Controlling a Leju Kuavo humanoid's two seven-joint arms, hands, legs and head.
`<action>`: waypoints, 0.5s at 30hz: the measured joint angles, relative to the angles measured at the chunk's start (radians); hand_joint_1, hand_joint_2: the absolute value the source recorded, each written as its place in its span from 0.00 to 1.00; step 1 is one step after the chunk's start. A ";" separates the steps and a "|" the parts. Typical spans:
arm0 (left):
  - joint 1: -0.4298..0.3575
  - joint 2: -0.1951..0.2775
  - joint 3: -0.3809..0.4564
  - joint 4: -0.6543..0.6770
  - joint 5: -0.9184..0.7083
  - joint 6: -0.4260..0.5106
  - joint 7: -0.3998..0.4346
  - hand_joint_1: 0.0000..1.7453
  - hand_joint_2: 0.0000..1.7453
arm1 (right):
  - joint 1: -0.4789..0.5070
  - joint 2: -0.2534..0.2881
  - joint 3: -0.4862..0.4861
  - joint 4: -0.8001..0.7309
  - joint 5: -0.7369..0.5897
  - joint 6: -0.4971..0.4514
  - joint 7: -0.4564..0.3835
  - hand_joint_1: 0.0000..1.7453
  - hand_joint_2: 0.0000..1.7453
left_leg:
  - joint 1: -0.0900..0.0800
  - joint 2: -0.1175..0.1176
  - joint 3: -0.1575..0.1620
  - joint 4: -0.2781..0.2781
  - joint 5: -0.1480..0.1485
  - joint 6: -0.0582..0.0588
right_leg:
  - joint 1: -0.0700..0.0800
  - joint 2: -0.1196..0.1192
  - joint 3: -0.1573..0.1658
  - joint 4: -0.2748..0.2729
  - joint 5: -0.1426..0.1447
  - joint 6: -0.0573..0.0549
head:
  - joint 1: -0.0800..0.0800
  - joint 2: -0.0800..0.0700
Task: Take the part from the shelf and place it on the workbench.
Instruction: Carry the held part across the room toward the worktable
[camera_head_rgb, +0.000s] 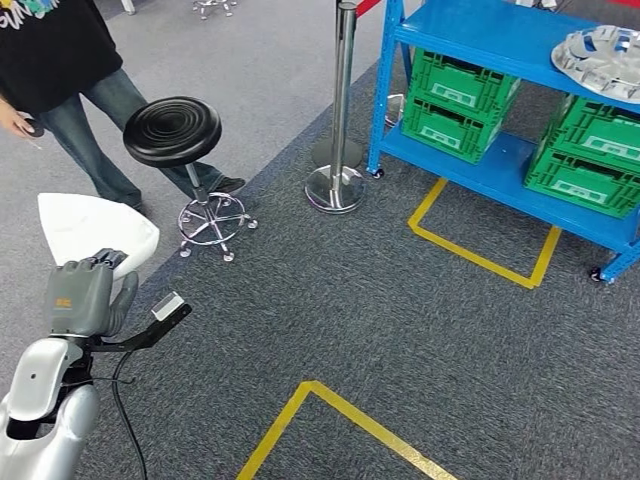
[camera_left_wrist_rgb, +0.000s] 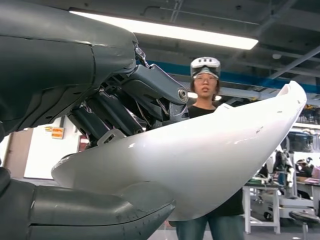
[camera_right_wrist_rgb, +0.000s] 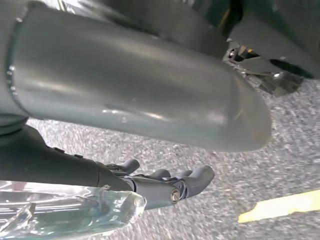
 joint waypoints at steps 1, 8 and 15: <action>0.000 0.000 0.001 0.000 0.000 0.000 0.000 1.00 1.00 | 0.000 0.000 0.000 0.000 0.000 0.000 0.000 0.00 0.00 | -0.001 0.013 0.016 -0.031 0.009 0.000 | 0.000 -0.003 0.003 0.000 -0.002 0.003 | 0.000 0.000; 0.005 0.001 0.009 0.000 0.000 -0.002 0.001 1.00 1.00 | -0.002 0.000 0.010 0.000 0.003 -0.003 0.007 0.00 0.00 | -0.014 -0.028 0.020 -0.061 0.000 0.059 | 0.005 0.012 -0.057 0.136 -0.090 0.030 | 0.014 0.000; 0.013 0.004 0.022 0.000 0.000 -0.001 0.000 1.00 1.00 | 0.000 0.000 0.021 0.000 0.011 -0.006 0.008 0.00 0.00 | -0.026 -0.120 0.030 -0.061 -0.003 0.069 | 0.008 0.092 -0.076 0.096 0.001 -0.001 | 0.019 0.000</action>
